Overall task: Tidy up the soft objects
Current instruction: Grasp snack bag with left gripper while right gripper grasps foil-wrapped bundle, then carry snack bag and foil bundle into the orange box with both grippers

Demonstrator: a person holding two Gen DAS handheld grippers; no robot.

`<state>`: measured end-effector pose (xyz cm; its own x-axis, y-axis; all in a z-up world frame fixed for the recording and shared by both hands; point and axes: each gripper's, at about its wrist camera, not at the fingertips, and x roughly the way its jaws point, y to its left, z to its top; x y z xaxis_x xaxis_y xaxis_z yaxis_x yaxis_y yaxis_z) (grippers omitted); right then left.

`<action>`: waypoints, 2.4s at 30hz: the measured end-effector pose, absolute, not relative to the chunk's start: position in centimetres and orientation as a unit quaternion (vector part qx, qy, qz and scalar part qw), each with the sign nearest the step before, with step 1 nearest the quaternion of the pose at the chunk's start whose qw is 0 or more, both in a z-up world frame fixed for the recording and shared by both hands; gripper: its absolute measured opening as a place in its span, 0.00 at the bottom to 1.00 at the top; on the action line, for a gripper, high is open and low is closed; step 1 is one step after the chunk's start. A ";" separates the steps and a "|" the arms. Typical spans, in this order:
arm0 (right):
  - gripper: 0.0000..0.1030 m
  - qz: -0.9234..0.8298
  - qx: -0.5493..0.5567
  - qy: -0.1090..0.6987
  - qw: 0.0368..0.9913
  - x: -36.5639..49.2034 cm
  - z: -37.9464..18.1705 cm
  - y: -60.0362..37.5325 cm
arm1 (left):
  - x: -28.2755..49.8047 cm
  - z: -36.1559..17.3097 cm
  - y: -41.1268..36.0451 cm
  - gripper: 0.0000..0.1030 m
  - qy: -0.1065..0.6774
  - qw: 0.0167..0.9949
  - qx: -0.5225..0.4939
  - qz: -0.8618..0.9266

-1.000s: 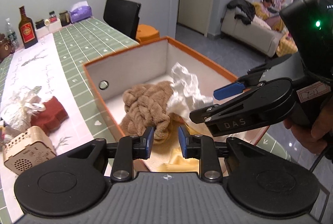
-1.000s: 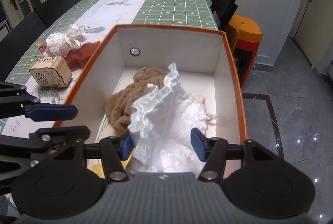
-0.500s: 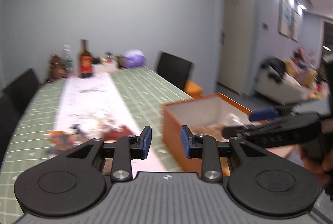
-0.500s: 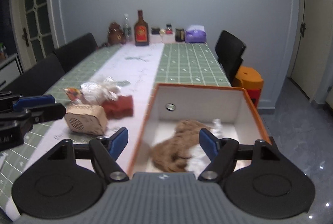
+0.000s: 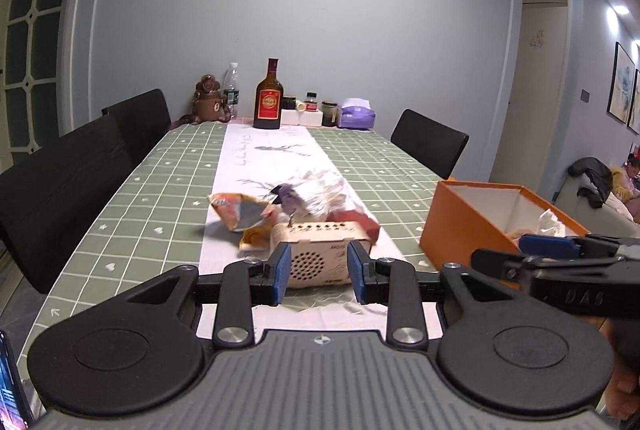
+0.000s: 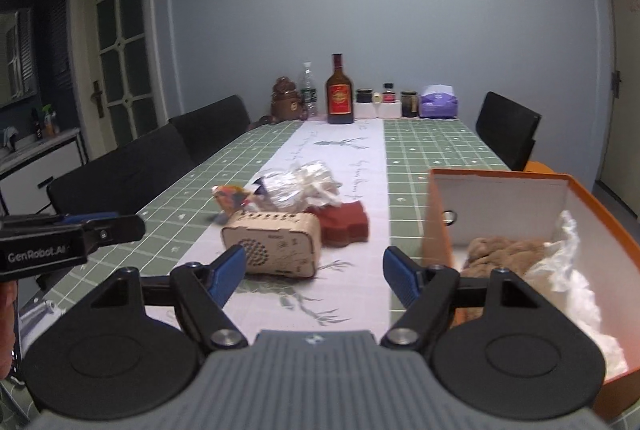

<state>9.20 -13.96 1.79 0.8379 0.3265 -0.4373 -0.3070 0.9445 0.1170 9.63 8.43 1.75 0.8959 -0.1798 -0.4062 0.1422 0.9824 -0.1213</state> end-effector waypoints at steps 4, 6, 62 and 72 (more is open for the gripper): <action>0.72 0.174 0.005 0.245 0.954 10.4 0.9 -12.0 | 10.1 1.1 9.3 0.34 0.221 0.971 -0.052 -0.081; 0.72 0.172 0.002 0.253 0.952 11.3 0.8 -11.5 | 10.4 0.9 9.6 0.34 0.227 0.969 -0.058 -0.074; 0.44 0.142 0.256 0.415 0.861 37.1 -5.4 -5.4 | 34.9 -7.4 16.4 0.30 0.360 0.867 -0.342 0.050; 0.44 0.162 0.231 0.372 0.885 35.4 -2.3 -5.7 | 33.1 -4.6 16.7 0.27 0.311 0.885 -0.343 0.042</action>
